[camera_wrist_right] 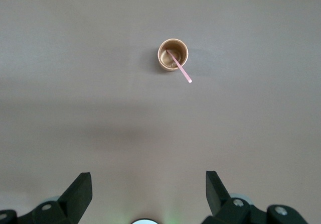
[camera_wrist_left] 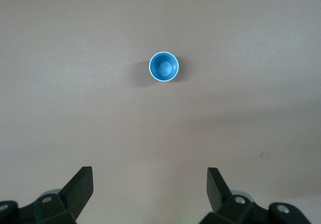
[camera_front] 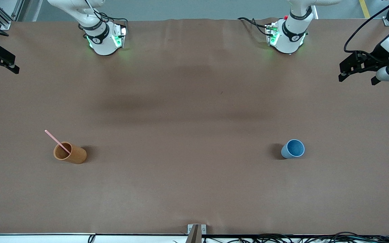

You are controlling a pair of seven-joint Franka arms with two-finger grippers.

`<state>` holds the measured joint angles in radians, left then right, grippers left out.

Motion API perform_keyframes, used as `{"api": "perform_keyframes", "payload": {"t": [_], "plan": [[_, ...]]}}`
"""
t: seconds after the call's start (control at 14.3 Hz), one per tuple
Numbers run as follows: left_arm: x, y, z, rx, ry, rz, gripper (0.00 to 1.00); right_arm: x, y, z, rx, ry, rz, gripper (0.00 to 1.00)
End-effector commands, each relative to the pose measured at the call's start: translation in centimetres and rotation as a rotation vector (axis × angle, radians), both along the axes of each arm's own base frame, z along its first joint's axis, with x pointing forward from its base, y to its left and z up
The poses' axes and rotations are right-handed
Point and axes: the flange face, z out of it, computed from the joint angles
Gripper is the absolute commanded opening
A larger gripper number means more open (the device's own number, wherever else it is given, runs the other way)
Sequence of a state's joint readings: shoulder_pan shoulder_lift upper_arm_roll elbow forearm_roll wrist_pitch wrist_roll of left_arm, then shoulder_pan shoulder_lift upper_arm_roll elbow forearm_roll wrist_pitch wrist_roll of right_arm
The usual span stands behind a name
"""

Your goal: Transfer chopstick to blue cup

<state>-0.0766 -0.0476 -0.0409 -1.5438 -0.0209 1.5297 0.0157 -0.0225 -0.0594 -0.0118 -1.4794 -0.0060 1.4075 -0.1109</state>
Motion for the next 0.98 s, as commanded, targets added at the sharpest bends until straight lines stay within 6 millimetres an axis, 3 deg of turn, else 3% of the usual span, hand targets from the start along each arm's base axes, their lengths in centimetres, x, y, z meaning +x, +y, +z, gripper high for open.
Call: {"api": "perform_keyframes", "payload": {"t": [0.0,0.28,0.42,0.56,0.7,0.91], "plan": [[0.3,0.2,0.6,-0.002,-0.011,0.001,1.00,-0.5,0.4,-0.2,0.005,-0.011,-0.002,1.00],[0.6,0.2,0.2,-0.001,-0.003,0.003,1.00,0.2,0.2,-0.7,0.005,-0.020,-0.025,1.00],[1.5,0.0,-1.4,-0.007,0.017,0.012,1.00,0.2,0.3,-0.7,0.005,-0.022,-0.024,0.99],[4.0,1.0,-5.1,-0.007,0.045,0.022,1.00,0.1,0.0,-0.8,0.005,-0.016,-0.025,0.95],[7.4,1.6,-11.6,-0.009,0.057,0.014,1.00,0.1,-0.1,-0.9,0.005,-0.014,-0.020,0.96],[9.8,2.5,-19.2,-0.010,0.083,0.033,1.00,1.0,-0.1,-2.4,0.005,0.003,-0.019,0.97]]}}
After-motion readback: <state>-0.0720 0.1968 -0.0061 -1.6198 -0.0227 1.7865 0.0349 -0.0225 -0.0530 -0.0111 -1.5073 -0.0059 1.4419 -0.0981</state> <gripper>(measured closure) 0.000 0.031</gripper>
